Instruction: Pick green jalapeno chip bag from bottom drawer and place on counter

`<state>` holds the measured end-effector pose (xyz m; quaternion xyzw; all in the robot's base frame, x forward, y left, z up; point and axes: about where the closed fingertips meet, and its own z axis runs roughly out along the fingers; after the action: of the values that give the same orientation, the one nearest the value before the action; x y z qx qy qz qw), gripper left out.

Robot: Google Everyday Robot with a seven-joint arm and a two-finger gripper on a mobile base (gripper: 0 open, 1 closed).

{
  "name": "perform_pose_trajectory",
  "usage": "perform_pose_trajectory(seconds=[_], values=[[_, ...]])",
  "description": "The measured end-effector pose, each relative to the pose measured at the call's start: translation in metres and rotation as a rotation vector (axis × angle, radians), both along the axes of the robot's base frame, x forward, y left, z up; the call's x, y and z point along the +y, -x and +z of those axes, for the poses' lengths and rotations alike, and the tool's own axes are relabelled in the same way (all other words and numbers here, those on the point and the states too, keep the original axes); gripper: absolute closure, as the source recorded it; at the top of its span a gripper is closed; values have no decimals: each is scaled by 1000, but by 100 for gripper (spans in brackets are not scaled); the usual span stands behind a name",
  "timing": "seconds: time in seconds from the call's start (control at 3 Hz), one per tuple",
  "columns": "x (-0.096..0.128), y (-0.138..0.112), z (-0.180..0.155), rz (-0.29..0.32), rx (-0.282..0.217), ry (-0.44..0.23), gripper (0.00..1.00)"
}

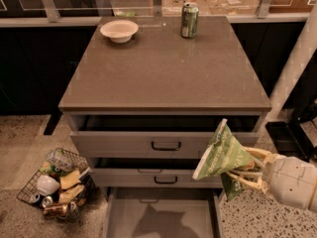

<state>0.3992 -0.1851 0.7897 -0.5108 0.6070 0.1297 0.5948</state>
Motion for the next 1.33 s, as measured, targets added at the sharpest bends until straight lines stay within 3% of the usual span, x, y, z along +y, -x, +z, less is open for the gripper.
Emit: perform_pose_trajectory(seconds=[0.33, 0.67, 1.33], values=[[-1, -2, 1, -5, 2, -5, 100], [-9, -23, 11, -68, 30, -66, 100], [-54, -78, 70, -181, 92, -46, 100]])
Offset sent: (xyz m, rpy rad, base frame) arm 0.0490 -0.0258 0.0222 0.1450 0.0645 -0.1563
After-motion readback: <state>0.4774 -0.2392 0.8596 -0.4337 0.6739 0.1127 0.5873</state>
